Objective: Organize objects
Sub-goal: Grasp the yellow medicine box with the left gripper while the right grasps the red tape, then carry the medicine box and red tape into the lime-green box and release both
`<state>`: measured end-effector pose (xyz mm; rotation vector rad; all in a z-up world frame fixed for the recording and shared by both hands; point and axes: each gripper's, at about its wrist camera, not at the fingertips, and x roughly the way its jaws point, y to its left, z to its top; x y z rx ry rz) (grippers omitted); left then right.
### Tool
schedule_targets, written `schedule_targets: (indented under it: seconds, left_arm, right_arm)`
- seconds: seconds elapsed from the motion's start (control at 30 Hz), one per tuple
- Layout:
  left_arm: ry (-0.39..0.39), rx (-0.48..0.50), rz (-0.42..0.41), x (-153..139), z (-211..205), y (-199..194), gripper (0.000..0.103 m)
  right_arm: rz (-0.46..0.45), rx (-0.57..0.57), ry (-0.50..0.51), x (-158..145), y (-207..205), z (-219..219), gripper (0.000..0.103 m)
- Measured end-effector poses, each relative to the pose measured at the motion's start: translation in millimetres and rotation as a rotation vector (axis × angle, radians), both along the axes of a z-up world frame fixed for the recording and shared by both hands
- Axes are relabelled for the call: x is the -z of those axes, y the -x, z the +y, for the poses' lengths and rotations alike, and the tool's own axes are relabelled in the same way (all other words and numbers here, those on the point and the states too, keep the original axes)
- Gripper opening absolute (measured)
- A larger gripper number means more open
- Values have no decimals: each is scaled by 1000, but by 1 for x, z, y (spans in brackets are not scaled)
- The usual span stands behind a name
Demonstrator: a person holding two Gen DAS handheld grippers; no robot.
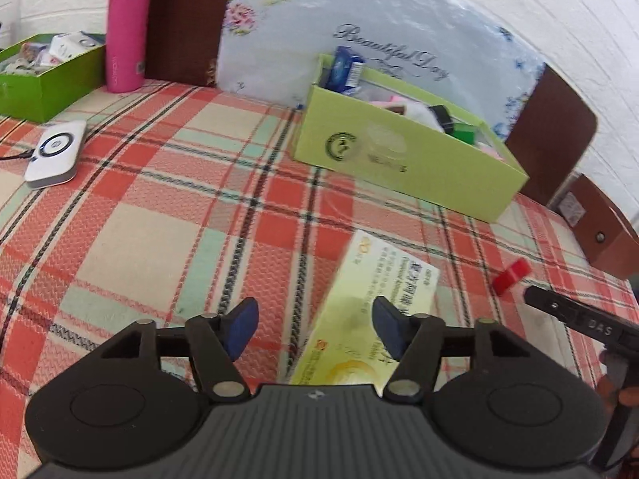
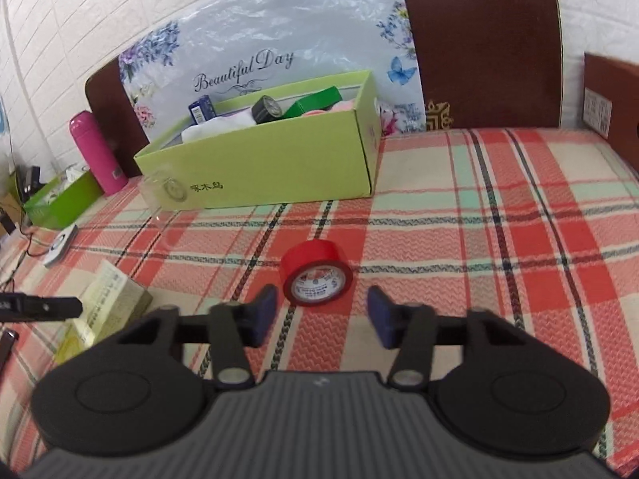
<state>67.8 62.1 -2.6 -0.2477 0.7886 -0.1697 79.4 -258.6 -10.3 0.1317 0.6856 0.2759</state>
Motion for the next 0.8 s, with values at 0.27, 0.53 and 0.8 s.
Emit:
schedule_targets:
  seconds: [0.27,0.53,0.8]
  left_arm:
    - [-165,130,-16,9,-44,12,78]
    - [-172,116,16,22,-42,10,78]
    - [-148,100,7,19,-44,8,75]
  right_arm:
    - [-81,-35,151,3,0,30,83]
    - [-75,-4,176,14,-17,32,79]
    - [-52,1,150,20,-19,27,47]
